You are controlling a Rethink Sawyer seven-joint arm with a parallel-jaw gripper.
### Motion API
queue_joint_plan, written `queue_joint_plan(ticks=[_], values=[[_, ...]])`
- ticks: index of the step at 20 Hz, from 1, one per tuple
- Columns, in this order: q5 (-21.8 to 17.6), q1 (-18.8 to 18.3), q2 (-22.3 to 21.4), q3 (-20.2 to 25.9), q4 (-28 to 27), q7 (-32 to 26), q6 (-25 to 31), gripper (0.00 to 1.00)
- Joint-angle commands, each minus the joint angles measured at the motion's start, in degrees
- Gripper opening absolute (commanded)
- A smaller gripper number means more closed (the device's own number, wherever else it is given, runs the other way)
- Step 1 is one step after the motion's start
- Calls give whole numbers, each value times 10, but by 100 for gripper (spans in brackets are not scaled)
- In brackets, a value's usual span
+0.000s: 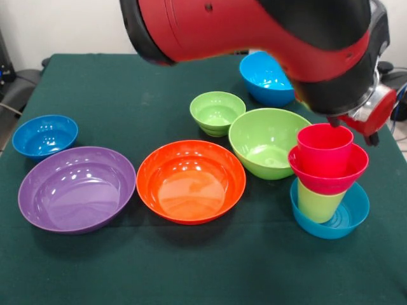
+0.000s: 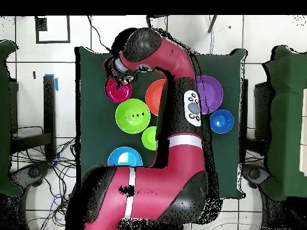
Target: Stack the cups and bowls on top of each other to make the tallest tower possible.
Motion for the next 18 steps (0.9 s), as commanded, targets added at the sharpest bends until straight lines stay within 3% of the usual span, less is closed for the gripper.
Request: queue_joint_plan(ticks=[1, 8, 18], values=[[5, 7, -29, 10, 45, 94, 28, 100], [-9, 14, -50, -14, 79, 89, 11, 100], [-55, 44, -176, -98, 285, 29, -91, 100]])
